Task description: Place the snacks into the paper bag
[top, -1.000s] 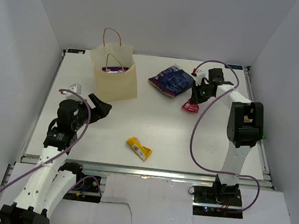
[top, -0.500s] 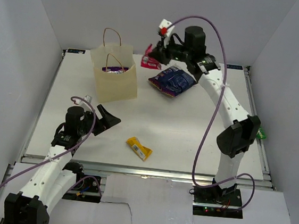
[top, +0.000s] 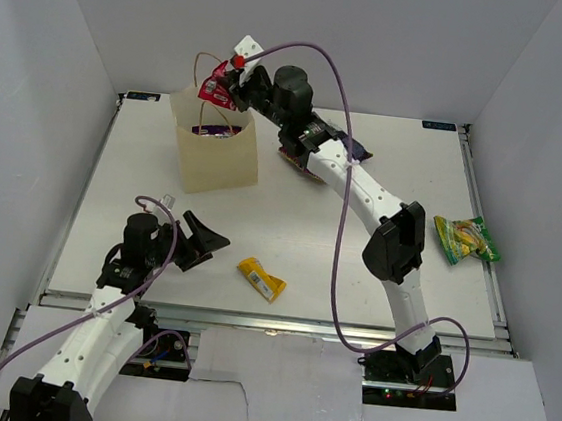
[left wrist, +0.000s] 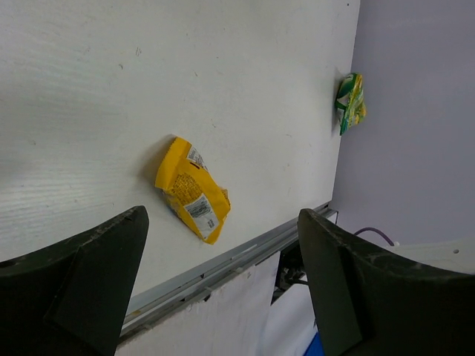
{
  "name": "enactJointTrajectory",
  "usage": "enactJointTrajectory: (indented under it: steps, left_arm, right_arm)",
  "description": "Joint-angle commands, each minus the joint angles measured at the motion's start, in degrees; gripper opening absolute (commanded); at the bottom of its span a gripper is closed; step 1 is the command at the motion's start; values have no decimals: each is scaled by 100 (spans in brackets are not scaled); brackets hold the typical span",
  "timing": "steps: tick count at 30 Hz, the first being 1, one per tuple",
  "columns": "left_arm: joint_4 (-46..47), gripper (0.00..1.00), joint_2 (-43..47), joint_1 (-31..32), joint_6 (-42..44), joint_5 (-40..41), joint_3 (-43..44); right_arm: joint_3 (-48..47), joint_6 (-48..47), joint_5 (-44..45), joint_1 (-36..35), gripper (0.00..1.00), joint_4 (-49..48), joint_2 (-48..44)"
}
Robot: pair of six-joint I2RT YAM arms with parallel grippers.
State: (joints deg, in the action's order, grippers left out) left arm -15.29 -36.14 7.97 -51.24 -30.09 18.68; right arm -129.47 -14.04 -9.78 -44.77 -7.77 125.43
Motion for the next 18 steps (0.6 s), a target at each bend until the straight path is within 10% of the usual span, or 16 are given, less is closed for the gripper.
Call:
enactJointTrajectory:
  steps: [1,7,18]
  left_arm:
    - [-88,91,-33,-23,-184,-234,-48]
    - [-88,91,-376,12,-202,-270,31]
    - [-517,80,-1895,1118,-1352,722,566]
  right_arm:
    - [-26,-28,477,-84,14,-866,34]
    - [464,-160,214,-93,53,-586,-149]
    - [2933,-333,-1859,1347,80,1259,-2179]
